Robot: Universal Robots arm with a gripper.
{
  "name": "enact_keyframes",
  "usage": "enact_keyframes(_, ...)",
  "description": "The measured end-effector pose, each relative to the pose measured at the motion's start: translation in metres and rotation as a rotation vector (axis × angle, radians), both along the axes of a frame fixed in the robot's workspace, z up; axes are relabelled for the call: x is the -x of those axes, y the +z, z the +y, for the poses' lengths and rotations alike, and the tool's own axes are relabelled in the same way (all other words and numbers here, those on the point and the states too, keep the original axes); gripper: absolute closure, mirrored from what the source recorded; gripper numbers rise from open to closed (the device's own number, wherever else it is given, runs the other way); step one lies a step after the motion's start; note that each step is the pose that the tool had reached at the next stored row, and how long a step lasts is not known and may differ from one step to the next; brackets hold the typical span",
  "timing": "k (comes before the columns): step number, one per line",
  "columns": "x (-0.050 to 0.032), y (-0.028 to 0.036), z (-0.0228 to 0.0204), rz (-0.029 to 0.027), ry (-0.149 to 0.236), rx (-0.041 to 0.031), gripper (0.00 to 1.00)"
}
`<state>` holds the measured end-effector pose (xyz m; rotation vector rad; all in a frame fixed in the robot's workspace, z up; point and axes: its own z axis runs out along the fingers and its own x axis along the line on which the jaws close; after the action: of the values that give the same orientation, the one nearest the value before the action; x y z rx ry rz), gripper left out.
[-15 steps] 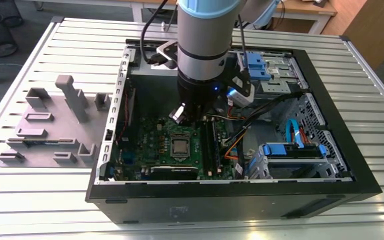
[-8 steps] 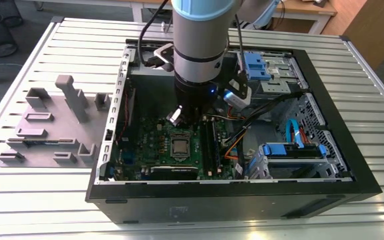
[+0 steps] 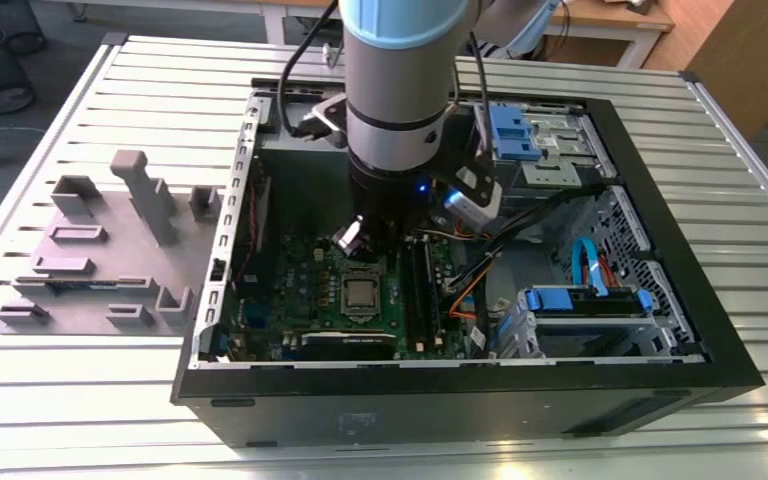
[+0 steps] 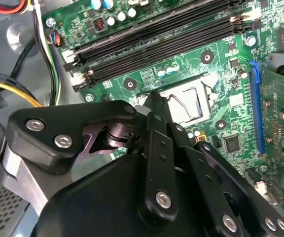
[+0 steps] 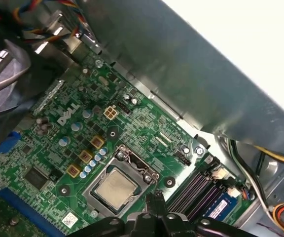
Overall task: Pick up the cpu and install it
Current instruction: 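Install the first cpu locking lever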
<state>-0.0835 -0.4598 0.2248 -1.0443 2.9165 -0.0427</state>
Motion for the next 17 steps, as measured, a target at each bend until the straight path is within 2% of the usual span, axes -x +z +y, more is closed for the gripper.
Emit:
enact_keyframes(5,0.0015,-0.0037,-0.0003,-0.0008,-0.027,0.0037,0.89)
enact_keyframes(10,0.0039,-0.0059,-0.0009,-0.0018,-0.043,0.0040,0.89)
enact_keyframes(17,0.0039,-0.0093,-0.0022,-0.0021,-0.099,0.0044,0.89)
